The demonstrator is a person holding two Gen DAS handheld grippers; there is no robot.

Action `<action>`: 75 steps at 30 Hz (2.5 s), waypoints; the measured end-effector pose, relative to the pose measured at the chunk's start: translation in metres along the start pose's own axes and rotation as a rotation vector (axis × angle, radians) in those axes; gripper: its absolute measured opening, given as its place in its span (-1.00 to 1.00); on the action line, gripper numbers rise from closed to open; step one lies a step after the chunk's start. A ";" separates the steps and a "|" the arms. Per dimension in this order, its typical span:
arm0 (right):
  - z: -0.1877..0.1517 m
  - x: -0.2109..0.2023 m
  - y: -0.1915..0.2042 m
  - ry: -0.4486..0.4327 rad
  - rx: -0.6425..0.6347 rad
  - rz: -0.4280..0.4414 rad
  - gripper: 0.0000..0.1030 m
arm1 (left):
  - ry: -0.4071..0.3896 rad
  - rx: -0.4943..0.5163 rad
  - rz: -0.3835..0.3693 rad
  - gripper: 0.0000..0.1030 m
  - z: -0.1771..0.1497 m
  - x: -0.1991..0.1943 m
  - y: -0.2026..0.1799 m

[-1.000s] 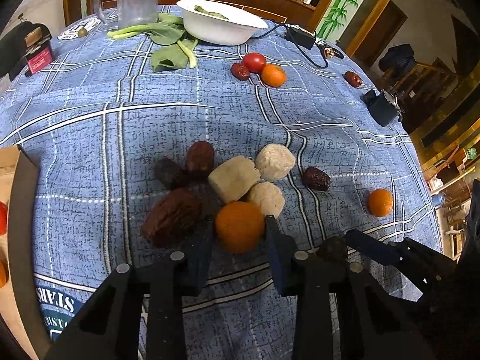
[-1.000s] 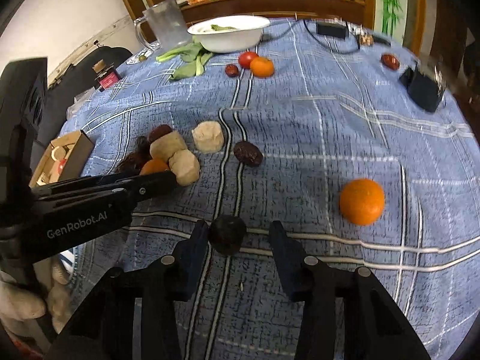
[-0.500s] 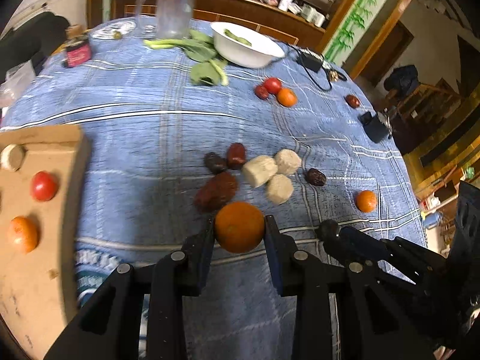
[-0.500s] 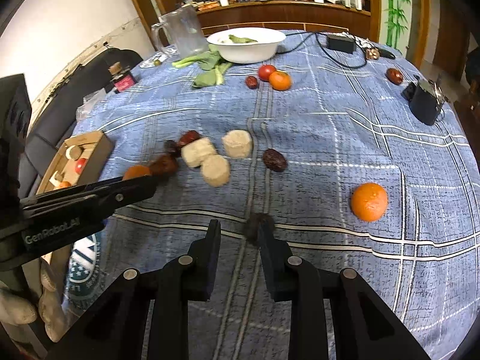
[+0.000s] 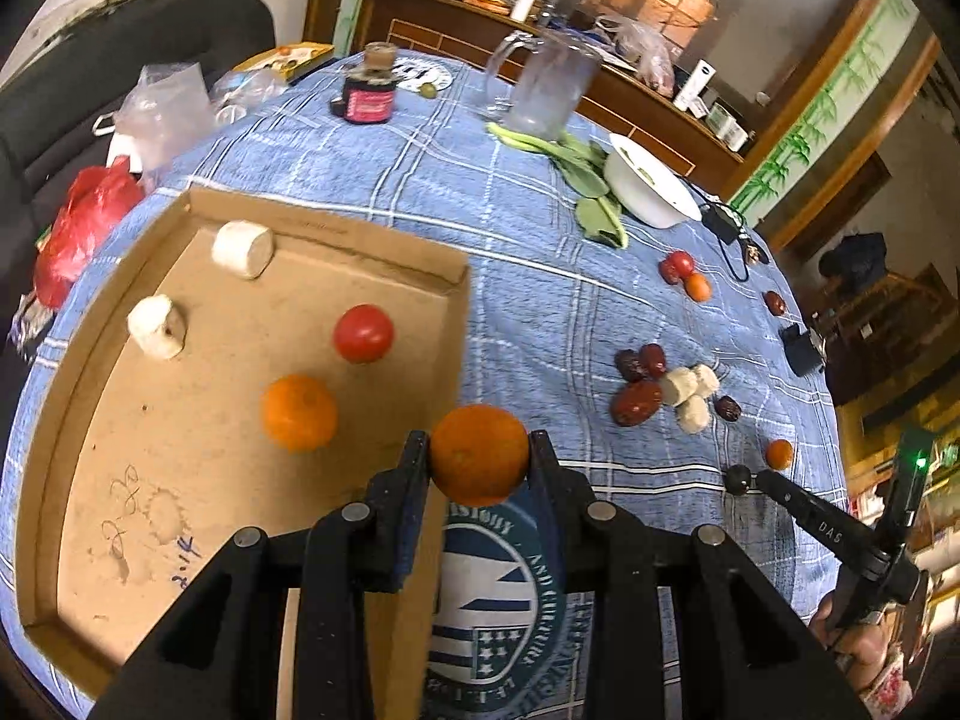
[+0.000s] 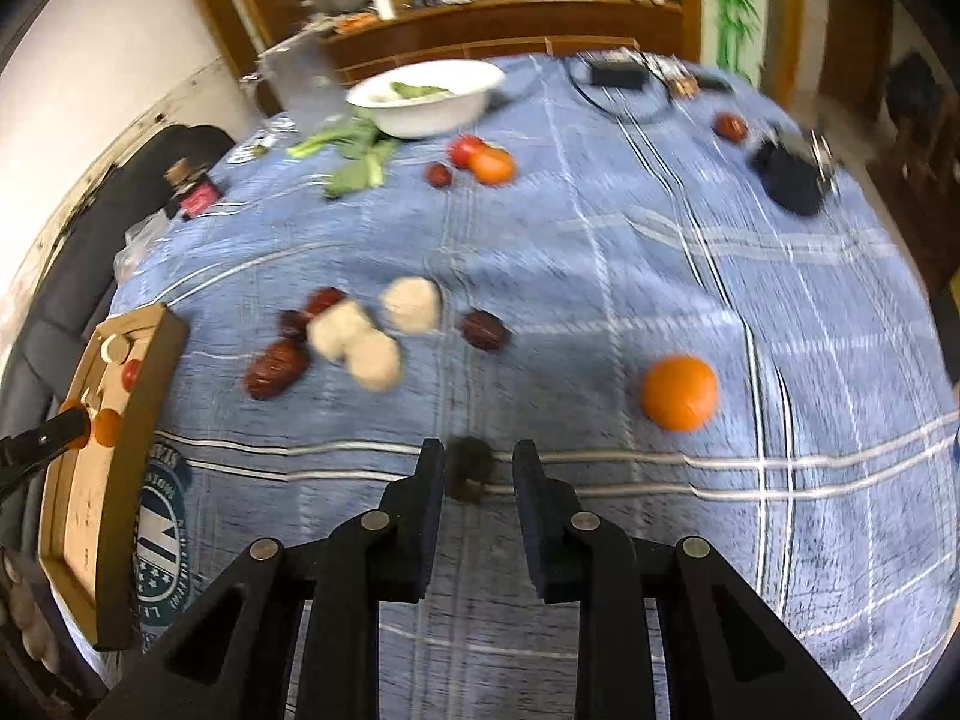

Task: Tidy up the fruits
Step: 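Place the orange and dark plum into the cardboard box, opening both tools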

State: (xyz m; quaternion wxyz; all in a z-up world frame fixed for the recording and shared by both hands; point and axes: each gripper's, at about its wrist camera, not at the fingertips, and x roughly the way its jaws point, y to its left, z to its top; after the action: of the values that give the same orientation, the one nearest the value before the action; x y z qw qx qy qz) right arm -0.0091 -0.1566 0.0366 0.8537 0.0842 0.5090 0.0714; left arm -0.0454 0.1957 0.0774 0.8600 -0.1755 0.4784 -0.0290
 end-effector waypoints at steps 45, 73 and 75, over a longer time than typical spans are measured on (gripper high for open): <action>-0.024 0.067 0.307 0.163 -0.419 0.333 -0.50 | 0.094 -0.083 0.185 -0.38 0.017 0.006 0.144; -0.031 0.056 0.329 0.102 -0.470 0.252 0.06 | -0.062 -0.229 0.103 0.07 0.024 -0.065 0.162; -0.030 0.051 0.327 0.088 -0.462 0.248 0.07 | -0.072 -0.228 0.099 0.08 0.025 -0.067 0.161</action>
State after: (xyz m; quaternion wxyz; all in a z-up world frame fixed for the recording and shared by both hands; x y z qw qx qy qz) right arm -0.0232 0.1748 0.0499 0.8119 -0.0546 0.5017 0.2934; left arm -0.0801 0.3676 0.0908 0.8514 -0.2493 0.4555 0.0744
